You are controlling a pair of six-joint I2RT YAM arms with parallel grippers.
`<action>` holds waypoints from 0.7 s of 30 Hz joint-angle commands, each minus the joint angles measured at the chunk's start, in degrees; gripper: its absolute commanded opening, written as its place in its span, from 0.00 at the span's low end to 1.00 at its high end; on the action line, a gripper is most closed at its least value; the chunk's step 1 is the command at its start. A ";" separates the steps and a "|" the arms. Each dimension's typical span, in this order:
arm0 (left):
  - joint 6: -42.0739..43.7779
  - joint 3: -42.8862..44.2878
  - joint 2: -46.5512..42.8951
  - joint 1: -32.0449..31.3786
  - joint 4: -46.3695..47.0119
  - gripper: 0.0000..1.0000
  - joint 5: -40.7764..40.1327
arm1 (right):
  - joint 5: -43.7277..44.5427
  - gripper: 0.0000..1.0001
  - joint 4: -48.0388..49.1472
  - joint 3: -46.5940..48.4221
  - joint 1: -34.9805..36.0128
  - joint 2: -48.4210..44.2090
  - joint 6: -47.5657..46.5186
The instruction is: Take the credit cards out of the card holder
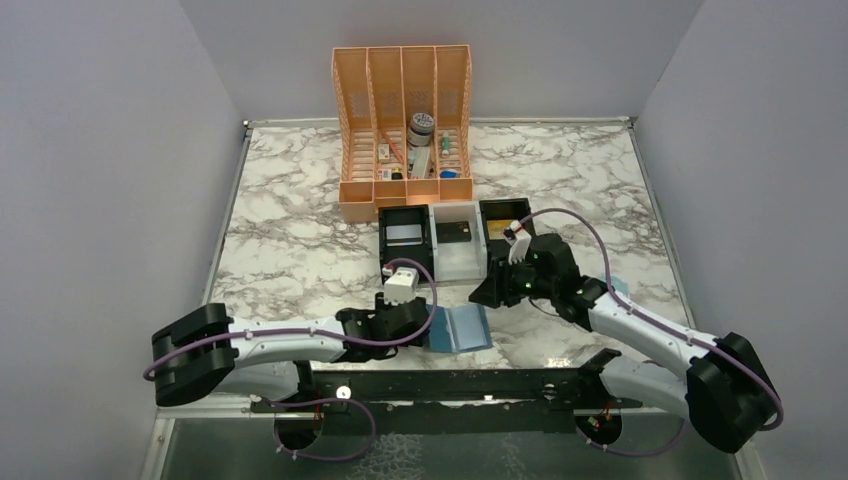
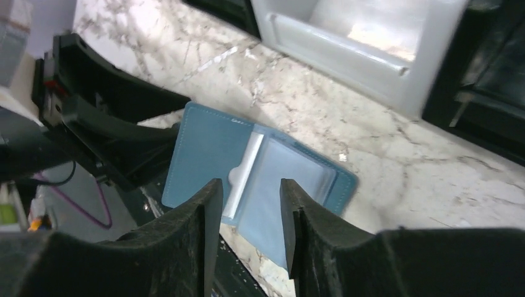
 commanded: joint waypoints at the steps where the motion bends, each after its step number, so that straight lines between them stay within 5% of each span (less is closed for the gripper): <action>1: 0.36 -0.45 -5.24 0.18 -5.59 0.62 -4.79 | -9.56 0.36 10.82 -3.96 0.57 2.18 3.59; 7: -1.21 -0.22 -15.69 0.45 -8.95 0.78 -9.30 | -6.75 0.28 16.96 -3.02 5.05 13.56 4.49; 13: 4.68 -1.70 -23.73 0.60 -0.11 0.89 -7.12 | -0.31 0.30 14.74 -2.99 5.18 8.23 3.11; 16: 8.70 -1.75 -23.53 0.75 6.05 0.92 -3.36 | 2.10 0.30 9.28 0.65 5.18 7.74 1.55; 21: 11.47 1.51 -16.96 1.15 7.88 0.94 3.27 | 19.62 0.31 0.17 2.04 5.18 3.39 4.10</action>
